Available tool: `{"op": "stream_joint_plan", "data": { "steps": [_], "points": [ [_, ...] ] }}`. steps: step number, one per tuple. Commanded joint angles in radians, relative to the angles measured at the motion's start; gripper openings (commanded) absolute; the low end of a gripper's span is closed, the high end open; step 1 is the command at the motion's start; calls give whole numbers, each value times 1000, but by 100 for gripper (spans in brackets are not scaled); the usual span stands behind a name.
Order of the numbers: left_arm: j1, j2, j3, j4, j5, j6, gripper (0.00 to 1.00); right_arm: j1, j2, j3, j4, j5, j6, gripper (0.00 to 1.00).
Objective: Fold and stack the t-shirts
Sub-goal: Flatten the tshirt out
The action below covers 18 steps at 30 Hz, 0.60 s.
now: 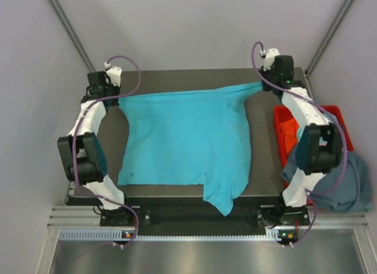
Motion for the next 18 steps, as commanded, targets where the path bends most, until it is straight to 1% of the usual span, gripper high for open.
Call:
{"op": "stream_joint_plan", "data": {
  "steps": [1,2,3,5,6,9,14,17,18],
  "points": [
    [13,114,188,128,-82,33,0,11,148,230,113,99,-46,0],
    [12,192,224,124,-100,35,0,20,197,273,113,116,-60,0],
    [13,228,289,124,-100,33,0,23,284,357,107,131,-71,0],
    [13,316,353,116,-146,35,0,28,369,455,81,164,-86,0],
    [15,340,397,118,-163,33,0,28,438,545,61,181,-88,0],
    [12,384,431,146,-180,22,0,29,506,635,77,222,-85,0],
    [10,418,443,156,-188,7,0,43,546,670,85,231,-74,0],
    [12,395,439,156,-188,-5,0,46,498,615,91,233,-27,0],
    [10,378,427,156,-183,-10,0,46,436,554,120,239,-18,0]
  ]
}}
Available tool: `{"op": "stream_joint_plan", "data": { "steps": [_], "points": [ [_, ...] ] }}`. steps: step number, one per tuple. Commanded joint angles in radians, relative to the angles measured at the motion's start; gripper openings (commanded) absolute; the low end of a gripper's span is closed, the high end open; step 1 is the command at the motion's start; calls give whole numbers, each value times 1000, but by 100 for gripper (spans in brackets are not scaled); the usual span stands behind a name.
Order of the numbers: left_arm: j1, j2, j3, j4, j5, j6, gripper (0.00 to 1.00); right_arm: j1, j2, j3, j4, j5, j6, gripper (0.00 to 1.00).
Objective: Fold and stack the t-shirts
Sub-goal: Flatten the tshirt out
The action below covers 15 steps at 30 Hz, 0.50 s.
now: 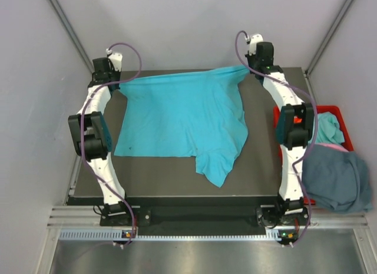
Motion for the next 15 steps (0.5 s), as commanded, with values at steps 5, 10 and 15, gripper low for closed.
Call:
{"op": "stream_joint_plan", "data": {
  "steps": [5,10,15],
  "points": [
    [25,-204,-13,66,-28,-52,0,-32,-309,-177,130,116,0,0],
    [25,-311,30,13,39,-92,0,-35,-452,-112,40,105,-43,0],
    [25,-344,138,-27,32,-89,0,-48,-483,19,6,136,-95,0]
  ]
}}
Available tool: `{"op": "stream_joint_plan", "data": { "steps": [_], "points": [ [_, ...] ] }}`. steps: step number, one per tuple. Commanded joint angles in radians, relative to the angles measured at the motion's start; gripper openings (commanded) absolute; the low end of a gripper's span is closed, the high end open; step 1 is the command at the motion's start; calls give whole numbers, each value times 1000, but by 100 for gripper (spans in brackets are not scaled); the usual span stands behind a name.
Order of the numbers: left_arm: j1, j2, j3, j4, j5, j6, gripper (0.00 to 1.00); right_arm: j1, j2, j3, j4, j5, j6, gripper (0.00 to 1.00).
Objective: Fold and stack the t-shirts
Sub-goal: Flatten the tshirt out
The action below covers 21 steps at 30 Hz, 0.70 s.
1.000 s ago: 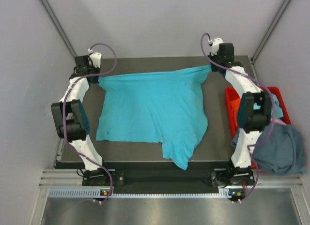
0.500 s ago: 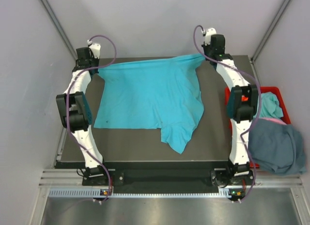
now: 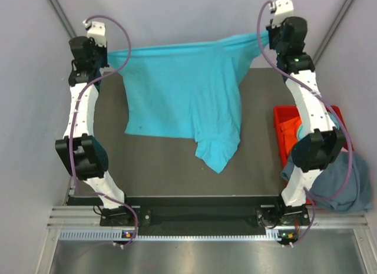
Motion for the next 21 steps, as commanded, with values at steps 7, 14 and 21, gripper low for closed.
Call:
{"op": "stream_joint_plan", "data": {
  "steps": [7,14,21],
  "points": [
    [31,-154,98,-29,-65,48,0,-73,-154,128,-26,82,-32,0],
    [41,-115,156,28,-126,114,0,-73,-151,107,46,95,-71,0],
    [43,3,296,-68,-114,7,0,-78,98,336,-17,100,-26,0]
  ]
}}
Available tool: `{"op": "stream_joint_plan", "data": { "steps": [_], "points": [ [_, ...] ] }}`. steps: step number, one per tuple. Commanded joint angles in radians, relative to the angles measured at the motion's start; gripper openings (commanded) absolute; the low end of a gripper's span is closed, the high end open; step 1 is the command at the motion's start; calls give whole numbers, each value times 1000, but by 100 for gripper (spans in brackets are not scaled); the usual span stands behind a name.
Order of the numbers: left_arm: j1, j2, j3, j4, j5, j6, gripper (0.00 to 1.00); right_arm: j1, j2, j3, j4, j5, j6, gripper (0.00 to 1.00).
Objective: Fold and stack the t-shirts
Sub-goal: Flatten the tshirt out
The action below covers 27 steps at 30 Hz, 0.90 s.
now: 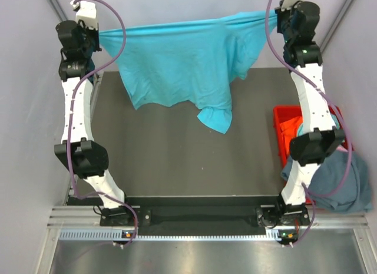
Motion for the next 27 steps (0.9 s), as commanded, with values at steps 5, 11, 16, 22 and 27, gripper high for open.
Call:
{"op": "stream_joint_plan", "data": {
  "steps": [5,11,16,22,27],
  "points": [
    [43,30,-65,-31,-88,-80,0,-40,189,115,7,106,8,0],
    [44,119,-85,-50,-55,-105,0,-40,204,61,-22,100,45,0],
    [44,272,245,-177,-43,-123,0,-42,160,60,-1,131,9,0],
    [44,199,341,-255,-8,-172,0,-43,-33,11,-13,122,18,0],
    [44,-146,-1,-129,50,-180,0,-43,-282,-124,-67,83,26,0]
  ]
}}
